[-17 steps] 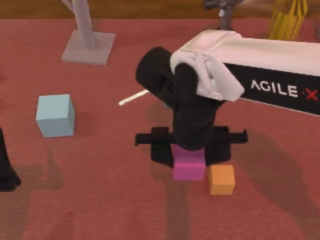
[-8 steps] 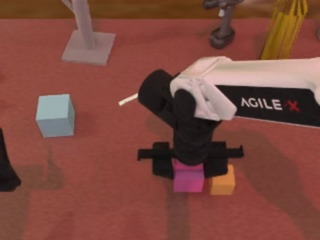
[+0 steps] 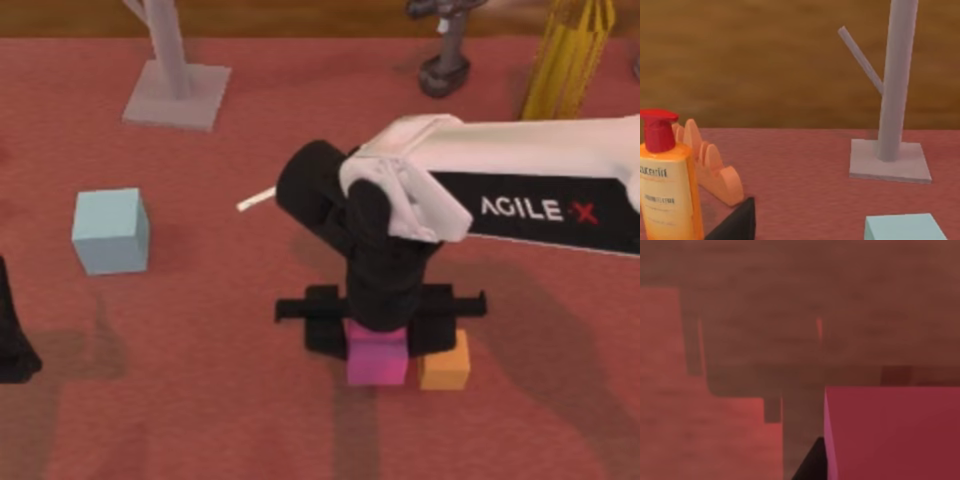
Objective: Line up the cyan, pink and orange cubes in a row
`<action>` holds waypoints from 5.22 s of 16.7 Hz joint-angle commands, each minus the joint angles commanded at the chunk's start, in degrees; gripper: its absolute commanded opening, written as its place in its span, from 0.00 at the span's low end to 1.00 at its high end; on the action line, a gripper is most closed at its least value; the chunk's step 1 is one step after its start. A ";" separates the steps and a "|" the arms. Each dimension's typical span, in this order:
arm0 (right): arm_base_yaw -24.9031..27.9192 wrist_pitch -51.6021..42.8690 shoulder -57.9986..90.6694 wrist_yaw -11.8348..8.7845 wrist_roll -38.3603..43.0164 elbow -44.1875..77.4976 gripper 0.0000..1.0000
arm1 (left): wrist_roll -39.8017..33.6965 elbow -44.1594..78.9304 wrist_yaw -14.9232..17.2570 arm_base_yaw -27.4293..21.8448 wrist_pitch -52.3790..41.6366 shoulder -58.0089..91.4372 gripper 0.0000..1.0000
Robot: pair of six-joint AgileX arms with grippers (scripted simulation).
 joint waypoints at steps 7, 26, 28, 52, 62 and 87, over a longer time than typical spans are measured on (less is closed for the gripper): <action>0.00 0.00 0.00 0.00 0.00 0.00 1.00 | 0.00 0.00 0.00 0.00 0.00 0.00 1.00; 0.60 -14.21 -4.29 -0.03 0.06 9.97 1.00 | 0.00 0.00 0.00 0.00 0.00 0.00 1.00; 0.34 -14.06 -4.08 -0.05 0.06 9.84 1.00 | 0.00 0.00 0.00 0.00 0.00 0.00 1.00; -39.89 40.91 -106.87 1.86 -42.08 -78.30 1.00 | -11.35 91.02 -0.13 -7.17 -63.16 109.96 1.00; -45.05 53.45 -121.07 -1.34 -45.99 -85.45 1.00 | -12.91 102.95 0.14 -7.97 -70.20 122.75 1.00; -45.05 53.45 -121.07 -1.34 -45.99 -85.45 1.00 | -12.74 90.57 0.19 -7.87 -52.42 128.15 0.25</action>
